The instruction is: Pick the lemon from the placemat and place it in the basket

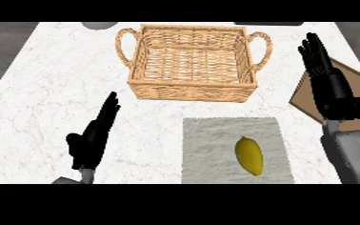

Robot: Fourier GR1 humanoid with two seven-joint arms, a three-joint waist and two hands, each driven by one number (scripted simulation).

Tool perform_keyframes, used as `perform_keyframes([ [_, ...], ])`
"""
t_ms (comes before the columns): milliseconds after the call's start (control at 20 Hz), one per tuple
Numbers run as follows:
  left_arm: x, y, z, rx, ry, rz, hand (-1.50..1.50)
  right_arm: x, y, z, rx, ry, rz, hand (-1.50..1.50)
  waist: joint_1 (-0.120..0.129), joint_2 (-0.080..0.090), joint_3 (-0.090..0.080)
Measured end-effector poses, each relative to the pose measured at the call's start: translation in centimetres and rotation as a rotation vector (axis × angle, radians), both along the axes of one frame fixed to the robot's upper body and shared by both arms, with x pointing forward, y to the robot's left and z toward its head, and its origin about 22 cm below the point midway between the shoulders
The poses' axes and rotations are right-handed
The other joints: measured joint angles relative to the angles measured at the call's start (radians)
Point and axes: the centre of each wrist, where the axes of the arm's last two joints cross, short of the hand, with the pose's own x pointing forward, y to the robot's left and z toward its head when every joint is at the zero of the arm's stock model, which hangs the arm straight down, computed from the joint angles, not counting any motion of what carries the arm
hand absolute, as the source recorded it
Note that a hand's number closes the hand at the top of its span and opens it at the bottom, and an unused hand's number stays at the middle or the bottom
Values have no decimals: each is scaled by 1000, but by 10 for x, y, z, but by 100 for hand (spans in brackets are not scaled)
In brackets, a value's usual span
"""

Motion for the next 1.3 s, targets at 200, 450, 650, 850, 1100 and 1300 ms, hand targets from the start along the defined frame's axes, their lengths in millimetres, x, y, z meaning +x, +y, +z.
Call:
perform_keyframes([
  [200,6,11,20,-4,-80,66,0,-34,10,3,24,6,-46,150,-26,4,5],
  [450,8,20,41,-26,-176,128,0,-82,56,1,-27,-7,22,-150,-37,-1,5],
  [650,9,19,47,-39,-199,132,0,-111,112,-19,-82,18,-45,-150,-31,3,4],
  [850,8,19,50,-41,-207,146,0,-124,131,-27,-149,59,-241,-150,-38,3,1],
  [1100,5,26,53,-32,-218,175,0,-135,101,-38,-363,165,-479,-150,-64,1,-6],
  [1300,3,28,55,-33,-216,183,0,-147,80,-32,-548,303,-550,-150,-71,3,-10],
])
